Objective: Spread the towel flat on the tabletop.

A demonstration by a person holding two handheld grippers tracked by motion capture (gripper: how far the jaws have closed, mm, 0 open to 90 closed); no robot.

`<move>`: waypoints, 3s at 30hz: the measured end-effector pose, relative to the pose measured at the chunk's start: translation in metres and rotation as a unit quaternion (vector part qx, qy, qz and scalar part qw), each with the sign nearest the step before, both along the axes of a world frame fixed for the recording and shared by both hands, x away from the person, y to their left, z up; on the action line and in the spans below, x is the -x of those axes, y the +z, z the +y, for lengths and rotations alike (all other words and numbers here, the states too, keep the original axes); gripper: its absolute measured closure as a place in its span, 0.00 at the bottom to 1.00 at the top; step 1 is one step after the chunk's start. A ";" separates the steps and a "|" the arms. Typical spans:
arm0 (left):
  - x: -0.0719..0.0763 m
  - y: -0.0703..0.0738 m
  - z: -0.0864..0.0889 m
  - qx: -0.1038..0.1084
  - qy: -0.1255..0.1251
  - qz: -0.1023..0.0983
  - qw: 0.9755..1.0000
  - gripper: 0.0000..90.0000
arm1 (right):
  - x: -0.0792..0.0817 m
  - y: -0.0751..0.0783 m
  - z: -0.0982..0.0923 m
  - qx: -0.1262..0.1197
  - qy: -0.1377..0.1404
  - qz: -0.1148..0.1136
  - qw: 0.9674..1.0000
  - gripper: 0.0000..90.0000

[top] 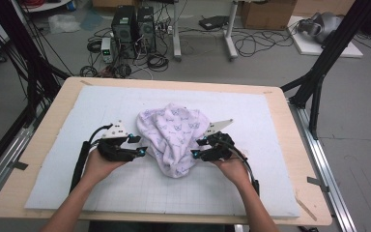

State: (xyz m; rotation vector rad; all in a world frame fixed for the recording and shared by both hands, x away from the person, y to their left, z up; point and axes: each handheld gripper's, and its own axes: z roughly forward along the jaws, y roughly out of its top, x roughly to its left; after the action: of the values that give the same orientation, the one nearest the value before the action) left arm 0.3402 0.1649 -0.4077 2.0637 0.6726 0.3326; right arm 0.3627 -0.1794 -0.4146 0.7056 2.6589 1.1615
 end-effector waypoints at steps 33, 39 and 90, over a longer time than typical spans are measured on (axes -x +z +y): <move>0.072 0.017 0.050 -0.042 -0.029 -0.006 0.999 0.97 | 0.093 0.018 -0.027 -0.062 0.074 -0.006 0.995 0.90; 0.093 0.015 0.060 -0.037 -0.046 -0.004 0.998 0.92 | 0.120 0.013 -0.027 -0.066 0.107 0.016 0.992 0.81; 0.043 0.001 0.040 -0.042 -0.021 0.011 0.999 0.72 | 0.085 0.016 -0.026 -0.035 0.075 -0.007 0.997 0.76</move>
State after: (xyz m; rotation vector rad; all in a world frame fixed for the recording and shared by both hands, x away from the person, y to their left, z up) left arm 0.2970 0.2047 -0.4068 2.1607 0.6356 0.3197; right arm 0.2773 -0.2057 -0.3986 0.5141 2.7118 1.2961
